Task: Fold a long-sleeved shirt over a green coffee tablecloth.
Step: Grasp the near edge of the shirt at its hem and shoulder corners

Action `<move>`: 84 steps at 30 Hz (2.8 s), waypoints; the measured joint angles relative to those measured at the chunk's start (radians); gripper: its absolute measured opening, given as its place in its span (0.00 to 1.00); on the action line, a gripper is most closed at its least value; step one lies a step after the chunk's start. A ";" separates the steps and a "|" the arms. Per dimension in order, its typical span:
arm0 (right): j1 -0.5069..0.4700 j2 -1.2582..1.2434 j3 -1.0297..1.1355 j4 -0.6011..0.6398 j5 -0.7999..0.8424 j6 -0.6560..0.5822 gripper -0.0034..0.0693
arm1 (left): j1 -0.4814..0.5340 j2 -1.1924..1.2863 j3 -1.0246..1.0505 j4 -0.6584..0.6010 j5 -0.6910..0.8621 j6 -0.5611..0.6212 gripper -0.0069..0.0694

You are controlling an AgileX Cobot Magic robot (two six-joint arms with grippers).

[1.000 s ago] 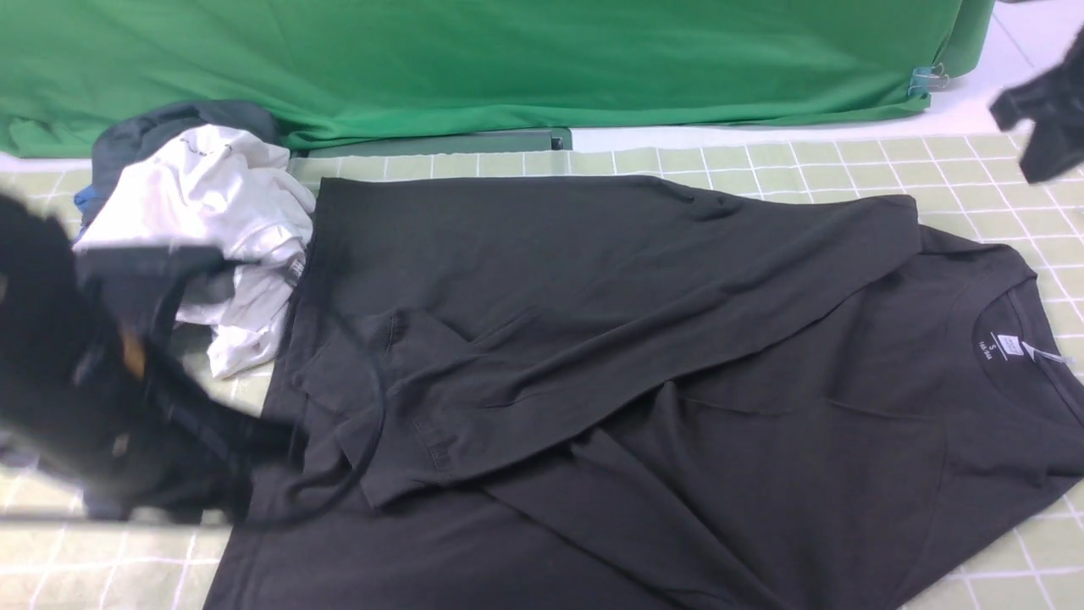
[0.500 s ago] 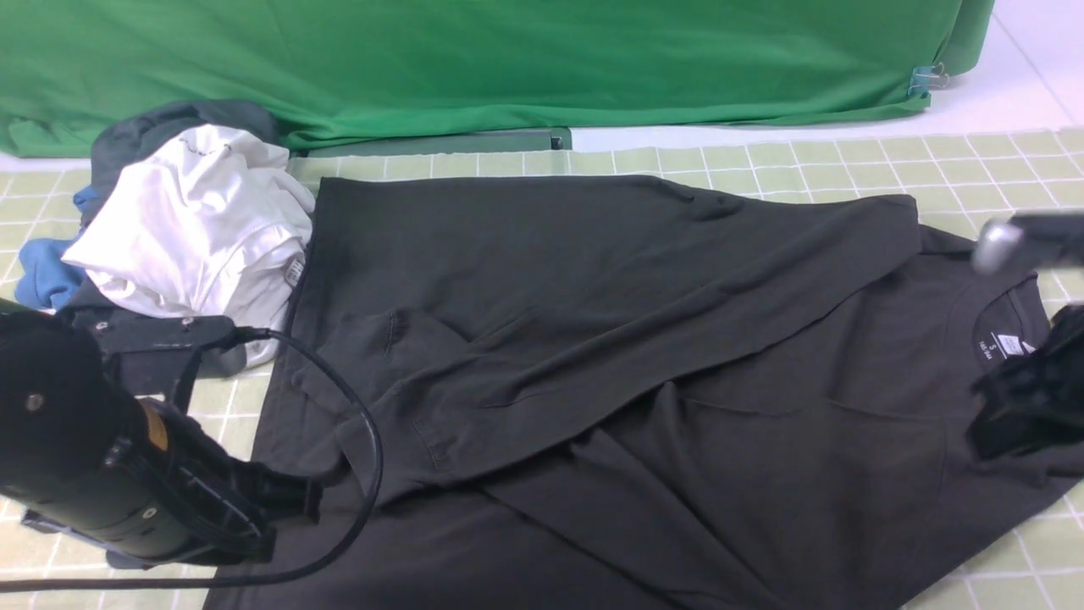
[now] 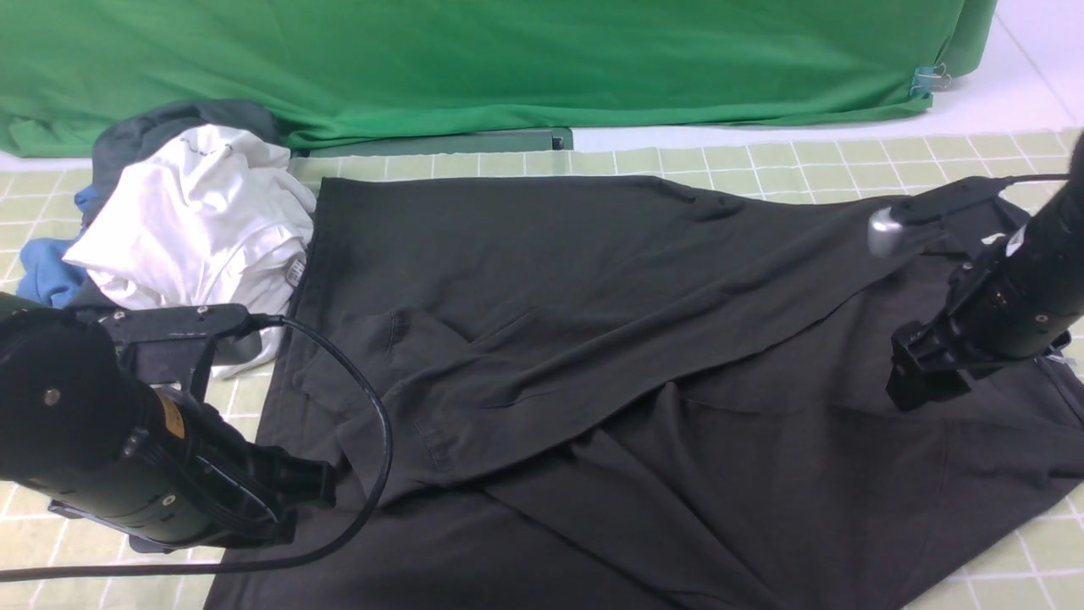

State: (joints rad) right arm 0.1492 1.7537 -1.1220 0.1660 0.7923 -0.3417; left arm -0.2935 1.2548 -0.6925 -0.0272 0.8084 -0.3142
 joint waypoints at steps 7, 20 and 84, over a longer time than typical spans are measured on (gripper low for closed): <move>0.000 0.108 -0.015 -0.012 0.081 -0.014 0.82 | 0.000 0.000 0.000 0.000 0.000 0.003 0.47; 0.000 0.073 -0.004 -0.010 0.203 -0.014 0.10 | 0.000 0.000 0.000 -0.001 -0.003 0.008 0.47; 0.334 -0.497 0.117 0.097 0.336 0.094 0.39 | 0.003 0.190 0.165 0.010 0.020 -0.042 0.71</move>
State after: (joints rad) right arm 0.4830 1.2571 -1.0055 0.2625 1.1280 -0.2476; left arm -0.2907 1.4449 -0.5276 -0.0169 0.8284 -0.3560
